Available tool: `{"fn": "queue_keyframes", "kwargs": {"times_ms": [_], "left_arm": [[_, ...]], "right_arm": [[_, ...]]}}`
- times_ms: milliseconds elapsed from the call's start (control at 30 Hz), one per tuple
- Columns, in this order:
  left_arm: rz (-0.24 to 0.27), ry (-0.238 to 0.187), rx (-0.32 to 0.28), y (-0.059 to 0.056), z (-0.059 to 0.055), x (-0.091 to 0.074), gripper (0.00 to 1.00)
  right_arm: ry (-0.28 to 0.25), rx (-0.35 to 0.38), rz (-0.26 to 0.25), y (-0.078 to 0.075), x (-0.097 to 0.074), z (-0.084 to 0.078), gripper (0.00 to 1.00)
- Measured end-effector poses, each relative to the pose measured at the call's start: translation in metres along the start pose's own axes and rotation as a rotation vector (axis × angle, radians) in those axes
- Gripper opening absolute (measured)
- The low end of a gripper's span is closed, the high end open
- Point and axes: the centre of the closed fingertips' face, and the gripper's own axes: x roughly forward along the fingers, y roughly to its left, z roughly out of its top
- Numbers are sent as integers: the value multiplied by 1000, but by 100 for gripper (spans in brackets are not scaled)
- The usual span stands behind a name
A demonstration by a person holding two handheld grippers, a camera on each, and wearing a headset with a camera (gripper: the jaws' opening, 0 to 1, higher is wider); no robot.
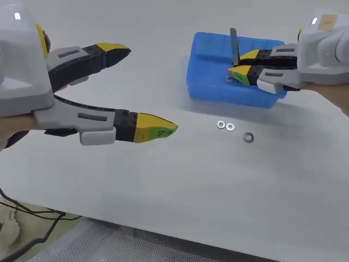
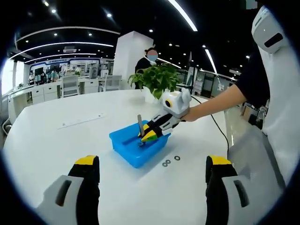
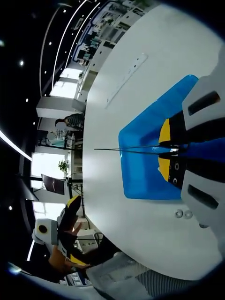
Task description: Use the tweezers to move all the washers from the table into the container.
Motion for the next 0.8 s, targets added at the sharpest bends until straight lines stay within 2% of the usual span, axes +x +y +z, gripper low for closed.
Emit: {"fn": "queue_keyframes", "kwargs": {"times_ms": [133, 233, 333, 533, 800], "left_arm": [[-4, 4, 2, -2, 1, 1, 99], [-9, 7, -1, -4, 0, 1, 99], [-10, 9, -3, -5, 0, 0, 99], [-9, 16, -5, -5, -2, 0, 99], [-8, 24, -9, -3, -4, -2, 99]], "right_arm": [[-9, -1, -4, 2, -2, 2, 10], [-47, 21, -14, 2, -3, 8, 9], [-65, 2, -10, 4, -4, 12, 10], [-63, -7, -5, 7, -2, 12, 10], [-85, 6, -9, 7, -2, 15, 9]]}}
